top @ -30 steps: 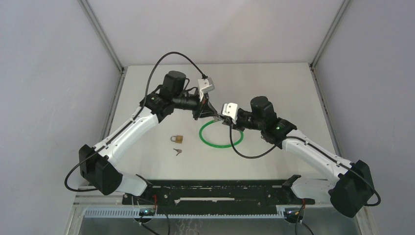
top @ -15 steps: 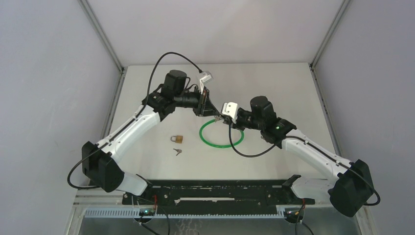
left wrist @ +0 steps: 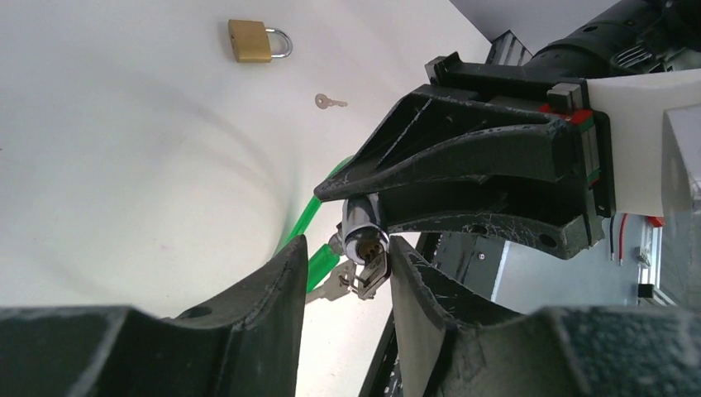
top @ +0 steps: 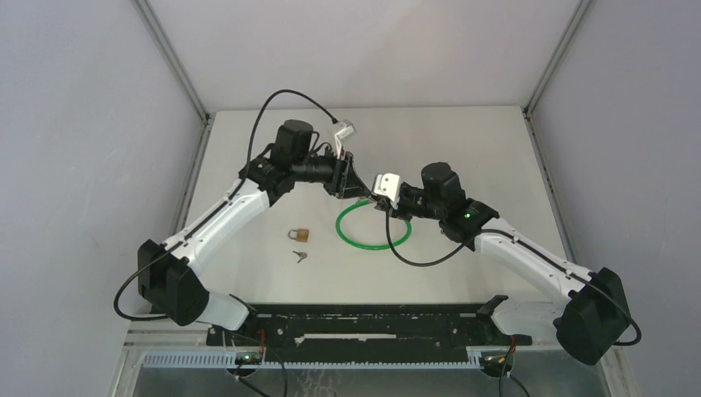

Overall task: Lock with the key
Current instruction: Lock the lock.

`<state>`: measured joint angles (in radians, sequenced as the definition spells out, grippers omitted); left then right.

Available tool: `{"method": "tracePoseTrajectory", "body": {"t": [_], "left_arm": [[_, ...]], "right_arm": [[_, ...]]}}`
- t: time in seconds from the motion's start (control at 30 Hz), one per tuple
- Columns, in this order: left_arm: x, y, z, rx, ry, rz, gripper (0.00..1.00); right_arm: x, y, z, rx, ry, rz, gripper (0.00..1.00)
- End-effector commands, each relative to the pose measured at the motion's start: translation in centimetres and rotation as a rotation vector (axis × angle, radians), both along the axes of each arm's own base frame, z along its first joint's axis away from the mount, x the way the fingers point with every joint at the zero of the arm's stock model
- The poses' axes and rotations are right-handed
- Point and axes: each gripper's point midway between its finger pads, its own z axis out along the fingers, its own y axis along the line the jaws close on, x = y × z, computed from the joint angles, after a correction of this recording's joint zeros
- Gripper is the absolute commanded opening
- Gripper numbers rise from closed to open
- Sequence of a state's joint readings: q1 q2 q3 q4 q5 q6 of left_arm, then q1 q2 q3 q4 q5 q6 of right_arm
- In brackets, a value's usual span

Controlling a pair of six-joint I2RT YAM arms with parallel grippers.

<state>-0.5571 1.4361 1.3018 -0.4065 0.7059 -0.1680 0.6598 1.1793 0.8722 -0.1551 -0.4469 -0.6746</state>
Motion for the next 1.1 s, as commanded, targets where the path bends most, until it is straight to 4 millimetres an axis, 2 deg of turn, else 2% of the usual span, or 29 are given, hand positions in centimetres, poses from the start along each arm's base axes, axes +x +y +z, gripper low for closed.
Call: {"method": "tracePoseTrajectory", "body": {"t": [0.0,0.27,0.6,0.9,1.07], "left_arm": [[-0.3,0.8,1.1,-0.02,-0.043,0.019,0.46],[-0.8,1.0,1.3,-0.027,-0.05,0.01,0.47],[-0.8,1.0,0.9,-0.019,-0.036,0.025,0.28],[-1.3,0.7,0.3,0.005,-0.048,0.027,0.26],[-1.3,0.6,-0.1,0.01,-0.037,0.03,0.17]], "right_arm": [[-0.9,-0.3,-2.2,-0.055,0.056,0.014,0.0],[-0.8,-0.3,-2.2,-0.056,0.056,0.015,0.0],[-0.8,-0.3,-2.3,-0.058,0.054,0.015,0.0],[-0.8,-0.3,-2.3,-0.062,0.055,0.012,0.0],[-0.7,-0.3,-2.4,-0.062,0.054,0.011,0.0]]}}
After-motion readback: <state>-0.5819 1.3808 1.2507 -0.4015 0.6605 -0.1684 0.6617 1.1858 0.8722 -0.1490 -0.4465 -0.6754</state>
